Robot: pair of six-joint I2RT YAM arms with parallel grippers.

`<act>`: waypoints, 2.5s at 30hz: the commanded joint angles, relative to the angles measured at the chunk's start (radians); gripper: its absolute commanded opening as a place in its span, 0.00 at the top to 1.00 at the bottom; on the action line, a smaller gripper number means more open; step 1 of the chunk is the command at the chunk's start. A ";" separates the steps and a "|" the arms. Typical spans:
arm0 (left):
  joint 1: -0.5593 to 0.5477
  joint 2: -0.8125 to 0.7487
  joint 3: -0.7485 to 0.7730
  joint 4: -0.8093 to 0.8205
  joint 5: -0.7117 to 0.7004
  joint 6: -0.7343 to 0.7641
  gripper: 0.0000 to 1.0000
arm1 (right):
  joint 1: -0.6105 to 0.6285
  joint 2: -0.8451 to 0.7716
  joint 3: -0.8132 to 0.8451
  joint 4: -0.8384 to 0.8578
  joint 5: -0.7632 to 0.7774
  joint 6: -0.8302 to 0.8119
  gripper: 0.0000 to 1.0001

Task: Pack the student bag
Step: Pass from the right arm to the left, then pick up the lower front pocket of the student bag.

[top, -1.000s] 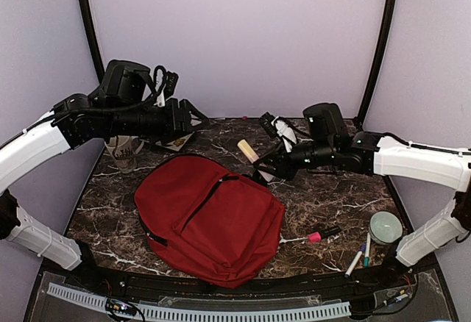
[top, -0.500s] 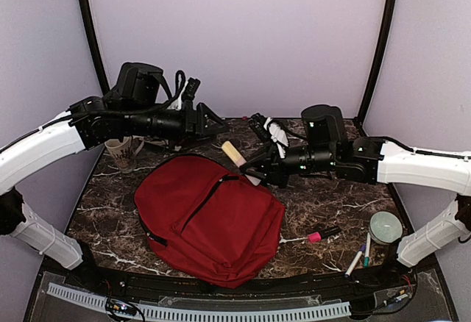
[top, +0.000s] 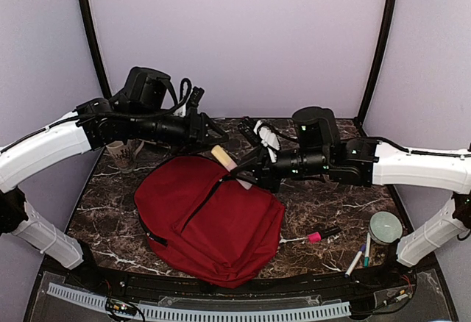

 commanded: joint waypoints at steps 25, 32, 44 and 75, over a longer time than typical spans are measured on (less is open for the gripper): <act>0.003 -0.094 -0.125 -0.010 0.028 0.000 0.72 | 0.045 0.035 0.065 0.061 0.067 -0.003 1.00; 0.003 -0.102 -0.147 0.014 0.050 0.005 0.90 | 0.051 0.039 0.065 0.062 0.099 0.008 1.00; 0.004 -0.177 -0.207 -0.054 -0.038 0.031 1.00 | 0.052 0.063 0.102 -0.006 0.176 0.036 0.28; 0.024 -0.297 -0.246 -0.346 -0.220 0.112 1.00 | 0.037 0.526 0.410 -0.415 -0.071 -0.693 0.28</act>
